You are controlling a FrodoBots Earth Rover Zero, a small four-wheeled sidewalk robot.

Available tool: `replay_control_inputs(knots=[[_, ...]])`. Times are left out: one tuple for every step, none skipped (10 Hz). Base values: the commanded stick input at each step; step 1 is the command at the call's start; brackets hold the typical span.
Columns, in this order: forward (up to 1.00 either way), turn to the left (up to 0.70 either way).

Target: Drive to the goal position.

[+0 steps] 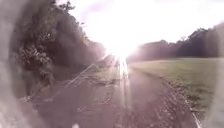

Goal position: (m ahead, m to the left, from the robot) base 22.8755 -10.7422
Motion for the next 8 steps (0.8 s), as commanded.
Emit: replay_control_inputs(knots=[[0.85, -0.34], [0.85, -0.34], [0.85, -0.34], [0.85, -0.34], [0.85, -0.34], [0.85, -0.34], [0.85, -0.34], [0.85, -0.34]])
